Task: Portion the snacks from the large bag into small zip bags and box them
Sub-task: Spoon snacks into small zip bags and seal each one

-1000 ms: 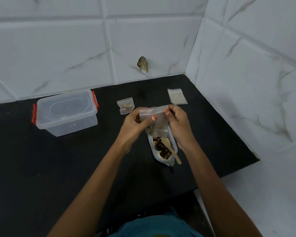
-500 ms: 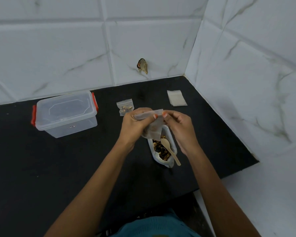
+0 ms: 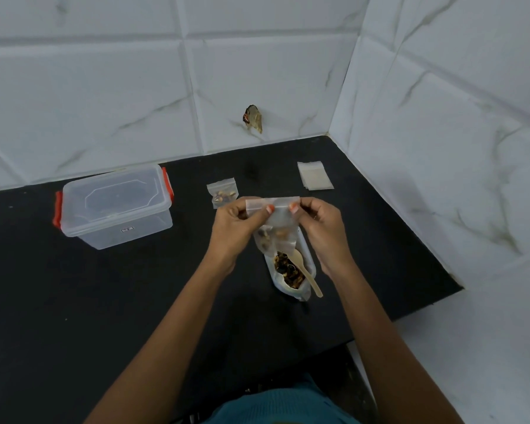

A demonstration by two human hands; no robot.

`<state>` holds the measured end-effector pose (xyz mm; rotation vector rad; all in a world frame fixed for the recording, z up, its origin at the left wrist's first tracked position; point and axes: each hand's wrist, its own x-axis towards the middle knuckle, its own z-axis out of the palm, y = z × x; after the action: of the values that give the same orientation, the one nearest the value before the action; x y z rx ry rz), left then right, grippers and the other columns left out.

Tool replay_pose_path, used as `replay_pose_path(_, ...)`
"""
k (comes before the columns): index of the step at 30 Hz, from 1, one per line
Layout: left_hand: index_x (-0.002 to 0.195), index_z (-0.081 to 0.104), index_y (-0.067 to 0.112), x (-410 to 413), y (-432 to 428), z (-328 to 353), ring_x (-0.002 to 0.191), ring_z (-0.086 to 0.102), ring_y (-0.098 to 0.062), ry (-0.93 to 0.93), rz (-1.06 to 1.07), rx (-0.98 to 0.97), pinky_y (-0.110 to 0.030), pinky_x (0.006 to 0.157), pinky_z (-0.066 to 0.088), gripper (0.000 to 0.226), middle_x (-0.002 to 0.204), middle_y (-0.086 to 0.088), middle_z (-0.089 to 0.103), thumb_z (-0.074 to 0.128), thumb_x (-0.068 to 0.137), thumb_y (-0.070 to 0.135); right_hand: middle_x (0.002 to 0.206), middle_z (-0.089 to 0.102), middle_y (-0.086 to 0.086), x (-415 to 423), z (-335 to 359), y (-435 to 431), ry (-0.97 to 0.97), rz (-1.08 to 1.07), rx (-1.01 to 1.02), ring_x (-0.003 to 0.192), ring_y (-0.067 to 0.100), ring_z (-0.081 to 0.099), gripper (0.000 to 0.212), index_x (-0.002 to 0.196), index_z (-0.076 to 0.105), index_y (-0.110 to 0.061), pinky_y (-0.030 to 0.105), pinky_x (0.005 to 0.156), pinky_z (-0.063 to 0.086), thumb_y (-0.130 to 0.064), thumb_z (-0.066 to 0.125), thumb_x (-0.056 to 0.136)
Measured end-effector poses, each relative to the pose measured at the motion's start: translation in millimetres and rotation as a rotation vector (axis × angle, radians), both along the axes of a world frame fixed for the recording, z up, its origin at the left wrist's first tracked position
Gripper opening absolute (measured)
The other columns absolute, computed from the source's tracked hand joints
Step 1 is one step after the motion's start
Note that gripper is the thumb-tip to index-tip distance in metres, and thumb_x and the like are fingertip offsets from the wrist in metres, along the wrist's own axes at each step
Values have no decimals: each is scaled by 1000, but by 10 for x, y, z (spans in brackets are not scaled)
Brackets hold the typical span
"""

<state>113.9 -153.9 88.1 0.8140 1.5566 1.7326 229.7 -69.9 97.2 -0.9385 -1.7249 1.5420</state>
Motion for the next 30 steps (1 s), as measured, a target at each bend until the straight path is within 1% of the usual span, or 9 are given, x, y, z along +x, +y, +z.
replay_pose_path(4,92,65,9,2,8,33,71,68,-3,48,-5,-14,-15,63,53,9,78,4,70,59,86,6,93,69,11,24,-3,-24,106,58,-213,92,27,66,17,88,68,-16,39,83,54,-19,51,93)
replay_pose_path(5,90,65,10,6,13,36,70,68,-4,52,-3,-13,-15,62,53,8,74,5,70,59,86,6,93,70,11,22,-3,-24,99,61,-202,92,26,67,14,87,68,-16,40,83,54,-19,54,91)
replay_pose_path(8,91,66,8,22,22,32,71,69,-5,68,-26,-10,-14,61,53,9,72,7,71,60,86,5,93,70,7,5,6,-34,18,36,-64,89,17,66,10,93,68,-12,27,78,54,-12,62,85)
replay_pose_path(10,95,66,5,25,26,13,76,69,-7,72,-38,-12,-16,65,53,13,81,3,72,62,84,6,88,68,5,-7,17,-42,30,-15,-44,81,10,65,11,93,68,-7,16,69,52,-5,62,83)
replay_pose_path(12,99,66,3,35,24,0,80,69,-8,60,-41,-7,-17,69,54,17,90,-4,71,63,82,7,83,66,4,-12,37,-49,56,-53,-44,76,8,63,10,88,67,-5,13,64,51,0,61,83)
replay_pose_path(17,102,64,7,67,-3,19,80,66,3,48,35,50,-10,68,50,20,90,3,67,60,84,1,81,67,4,14,65,-23,109,-89,-91,69,1,65,14,86,68,-7,11,60,49,3,59,83)
replay_pose_path(21,98,66,6,40,-11,22,79,65,2,66,28,56,-10,69,49,16,90,0,66,59,85,0,88,69,9,67,62,-4,102,-2,-190,83,15,67,13,89,68,-7,20,68,53,-2,57,85)
replay_pose_path(24,94,67,8,54,1,21,79,66,-2,67,31,56,-13,71,51,15,90,-2,67,60,84,0,87,68,11,79,61,-14,132,38,-271,85,21,66,11,87,67,-7,31,76,55,-5,57,86)
replay_pose_path(30,91,69,8,87,2,-13,81,66,-5,66,21,20,-16,74,52,11,91,-5,69,63,83,4,84,68,3,86,69,-26,35,10,-130,75,4,66,9,84,69,-11,15,63,52,-4,65,80)
